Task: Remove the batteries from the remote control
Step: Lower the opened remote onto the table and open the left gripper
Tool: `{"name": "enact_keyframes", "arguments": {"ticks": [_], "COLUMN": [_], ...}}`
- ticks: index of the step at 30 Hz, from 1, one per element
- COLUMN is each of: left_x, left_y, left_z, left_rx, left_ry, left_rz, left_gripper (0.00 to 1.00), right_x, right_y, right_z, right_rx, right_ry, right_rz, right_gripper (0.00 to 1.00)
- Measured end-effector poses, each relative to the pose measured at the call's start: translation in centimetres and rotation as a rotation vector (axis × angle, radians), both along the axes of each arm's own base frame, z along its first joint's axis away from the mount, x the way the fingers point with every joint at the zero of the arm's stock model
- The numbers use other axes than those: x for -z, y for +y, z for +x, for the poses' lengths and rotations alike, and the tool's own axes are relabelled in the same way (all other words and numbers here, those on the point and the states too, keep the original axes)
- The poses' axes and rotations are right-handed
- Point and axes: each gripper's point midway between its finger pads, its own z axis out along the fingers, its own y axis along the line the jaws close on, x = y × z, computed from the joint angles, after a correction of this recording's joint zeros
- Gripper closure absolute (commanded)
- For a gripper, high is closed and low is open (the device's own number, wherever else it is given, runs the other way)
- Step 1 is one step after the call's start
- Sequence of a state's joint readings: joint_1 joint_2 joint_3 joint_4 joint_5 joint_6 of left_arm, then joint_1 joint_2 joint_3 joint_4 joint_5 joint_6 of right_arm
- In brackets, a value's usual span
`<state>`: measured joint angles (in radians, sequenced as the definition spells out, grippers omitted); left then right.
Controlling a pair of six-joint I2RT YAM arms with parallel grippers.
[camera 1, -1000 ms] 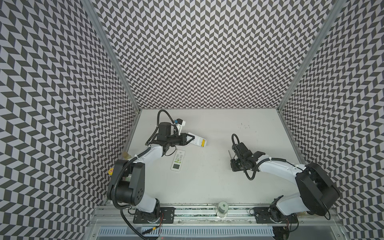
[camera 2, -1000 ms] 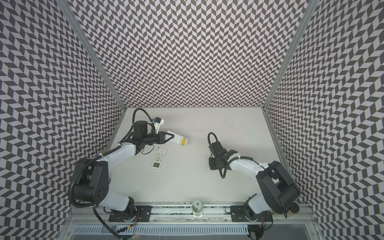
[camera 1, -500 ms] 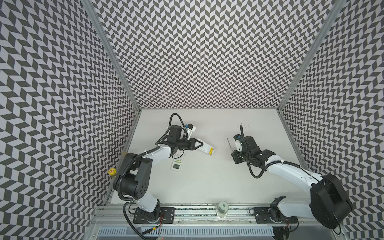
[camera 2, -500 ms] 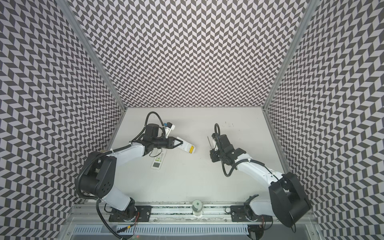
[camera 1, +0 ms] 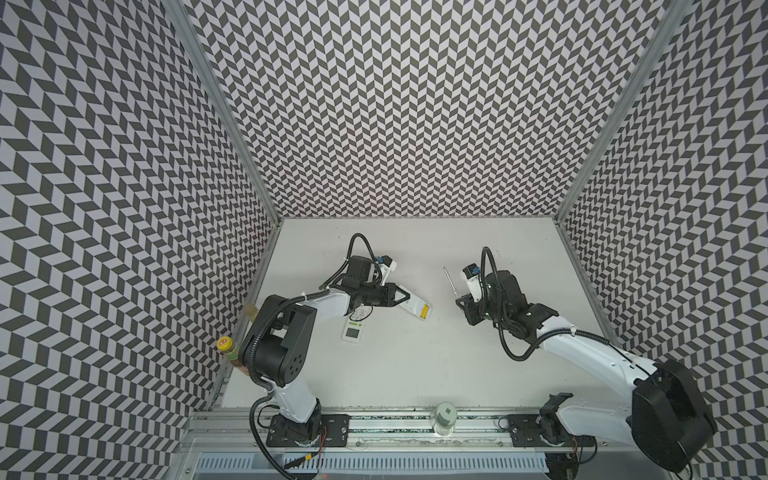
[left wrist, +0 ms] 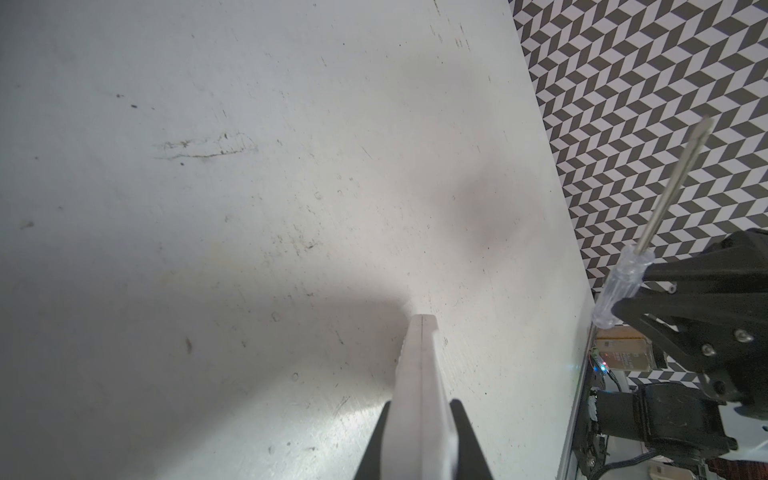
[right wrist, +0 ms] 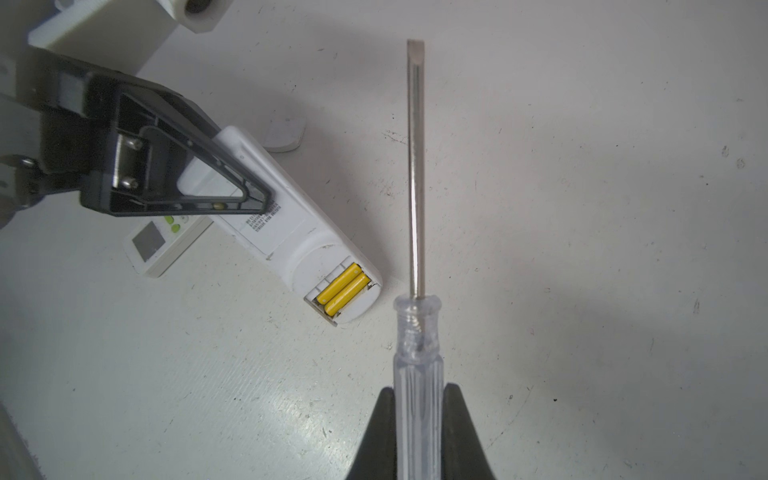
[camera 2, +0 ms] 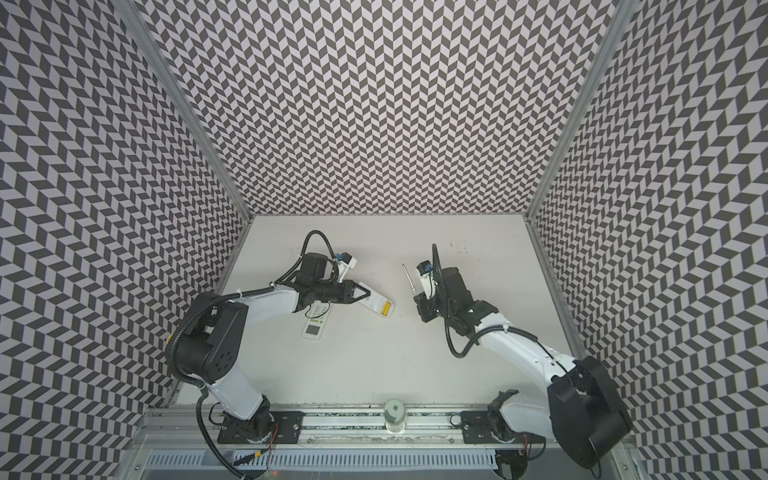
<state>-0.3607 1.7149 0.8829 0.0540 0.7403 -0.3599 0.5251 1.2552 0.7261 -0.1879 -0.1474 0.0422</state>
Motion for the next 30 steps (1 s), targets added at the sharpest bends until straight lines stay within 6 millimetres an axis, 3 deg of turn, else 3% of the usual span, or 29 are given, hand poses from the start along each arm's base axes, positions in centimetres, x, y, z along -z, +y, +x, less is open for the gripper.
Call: {"name": "enact_keyframes", "arguments": {"ticks": [5, 13, 22, 26, 28, 30], "left_x": [0.0, 2.2, 2.9, 2.1, 0.9, -0.4], "left_y": [0.2, 1.5, 2.5, 3.4, 4.0, 4.8], "left_z": [0.1, 0.0, 0.5, 0.9, 1.4, 1.9], "left_rx": [-0.011, -0.081, -0.128, -0.152, -0.169, -0.188], "left_ry": [-0.016, 0.014, 0.015, -0.013, -0.051, -0.090], "left_rz": [0.006, 0.073, 0.125, 0.139, 0.137, 0.132], "left_gripper": [0.85, 0.50, 0.22, 0.11, 0.01, 0.00], "right_x": [0.2, 0.4, 0.5, 0.4, 0.2, -0.2], "right_y": [0.3, 0.3, 0.1, 0.1, 0.2, 0.4], "right_z": [0.0, -0.4, -1.0, -1.1, -1.1, -1.0], "right_rx": [-0.013, -0.026, -0.039, -0.045, -0.052, -0.062], "right_ry": [0.007, 0.005, -0.001, -0.005, -0.013, -0.028], "right_rz": [0.006, 0.007, 0.009, 0.010, 0.013, 0.022], "right_gripper": [0.94, 0.94, 0.94, 0.94, 0.94, 0.94]}}
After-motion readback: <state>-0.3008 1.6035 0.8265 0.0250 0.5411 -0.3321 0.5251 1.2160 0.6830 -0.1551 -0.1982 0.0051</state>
